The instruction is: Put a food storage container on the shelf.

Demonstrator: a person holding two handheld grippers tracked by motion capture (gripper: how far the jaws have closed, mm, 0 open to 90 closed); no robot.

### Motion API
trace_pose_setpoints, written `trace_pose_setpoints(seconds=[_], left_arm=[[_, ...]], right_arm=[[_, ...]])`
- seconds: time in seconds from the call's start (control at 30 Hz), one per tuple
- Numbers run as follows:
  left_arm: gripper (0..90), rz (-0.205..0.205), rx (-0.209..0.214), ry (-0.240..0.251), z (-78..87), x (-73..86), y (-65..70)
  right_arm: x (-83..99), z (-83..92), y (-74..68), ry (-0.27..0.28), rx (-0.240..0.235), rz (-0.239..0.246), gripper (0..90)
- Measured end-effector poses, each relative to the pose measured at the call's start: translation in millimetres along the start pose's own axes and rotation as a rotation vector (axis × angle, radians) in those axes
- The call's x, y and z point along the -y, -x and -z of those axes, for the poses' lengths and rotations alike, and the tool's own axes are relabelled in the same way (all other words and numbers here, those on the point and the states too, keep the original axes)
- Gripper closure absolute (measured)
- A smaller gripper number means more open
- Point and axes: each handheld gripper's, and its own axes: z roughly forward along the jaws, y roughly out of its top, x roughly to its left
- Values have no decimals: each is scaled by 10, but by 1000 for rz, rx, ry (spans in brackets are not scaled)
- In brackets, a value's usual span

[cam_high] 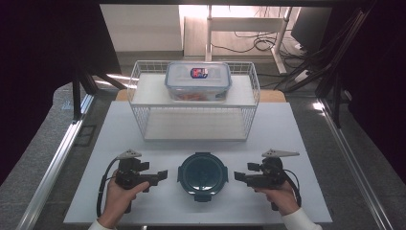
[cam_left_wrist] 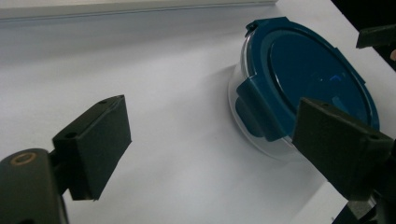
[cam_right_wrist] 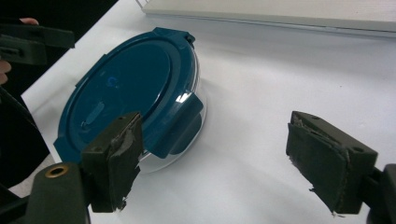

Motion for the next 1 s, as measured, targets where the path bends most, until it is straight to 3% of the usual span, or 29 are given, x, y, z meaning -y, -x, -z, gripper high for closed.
trace_pose_setpoints(seconds=[0.3,0.43,0.67,0.83,1.0], left_arm=[[98,31,49,-12,-91,-58,40],[94,43,90,-23,-137,-83,70],[87,74,123,-42,-234,-101,126],[88,106,162,-67,-320,-81,154],[89,118,170,-82,-405,-65,170]], right_arm=[[-20,12,-36,26,-21,-16,186],[-28,-19,-62,17,-26,-17,178],[-32,-141,-129,-28,-53,-19,146],[-37,-249,-147,-55,-76,-44,126],[-45,-379,-170,-85,-92,-65,120]])
